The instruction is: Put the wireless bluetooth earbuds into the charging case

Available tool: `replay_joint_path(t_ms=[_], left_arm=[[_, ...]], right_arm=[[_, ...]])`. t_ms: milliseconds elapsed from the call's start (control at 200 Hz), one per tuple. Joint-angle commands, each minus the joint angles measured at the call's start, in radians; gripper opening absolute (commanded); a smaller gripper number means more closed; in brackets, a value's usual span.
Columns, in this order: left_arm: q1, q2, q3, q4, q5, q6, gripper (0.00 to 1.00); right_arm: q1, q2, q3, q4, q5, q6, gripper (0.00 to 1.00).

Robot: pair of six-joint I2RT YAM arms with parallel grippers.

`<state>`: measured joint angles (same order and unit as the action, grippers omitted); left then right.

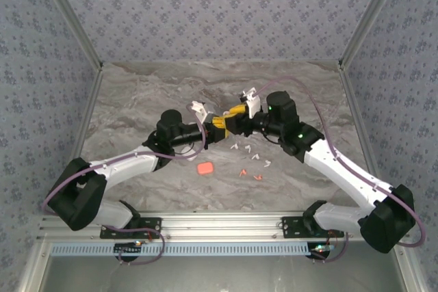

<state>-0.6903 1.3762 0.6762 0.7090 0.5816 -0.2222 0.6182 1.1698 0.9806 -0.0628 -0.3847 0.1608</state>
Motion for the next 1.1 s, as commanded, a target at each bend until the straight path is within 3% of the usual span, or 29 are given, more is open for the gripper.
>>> replay_joint_path(t_ms=[0, 145, 390, 605, 790, 1094], left_arm=[[-0.007, -0.038, 0.004, 0.053, -0.021, 0.007, 0.0], [-0.007, -0.074, -0.028, 0.04, -0.075, 0.028, 0.0], [-0.006, -0.155, -0.067, -0.041, -0.135, 0.087, 0.0], [-0.006, -0.217, -0.097, -0.077, -0.166, 0.119, 0.0], [-0.006, -0.245, -0.104, -0.097, -0.172, 0.127, 0.0], [-0.007, -0.285, -0.114, -0.13, -0.186, 0.135, 0.0]], right_arm=[[-0.047, -0.037, 0.071, -0.059, -0.019, 0.049, 0.54], [-0.127, -0.039, 0.109, -0.202, 0.072, 0.111, 0.57], [-0.243, 0.069, 0.059, -0.428, 0.287, 0.302, 0.52], [-0.234, 0.282, 0.047, -0.411, 0.341, 0.289, 0.54], [-0.206, 0.476, 0.119, -0.388, 0.442, 0.266, 0.64], [-0.194, 0.702, 0.287, -0.414, 0.517, 0.247, 0.65]])
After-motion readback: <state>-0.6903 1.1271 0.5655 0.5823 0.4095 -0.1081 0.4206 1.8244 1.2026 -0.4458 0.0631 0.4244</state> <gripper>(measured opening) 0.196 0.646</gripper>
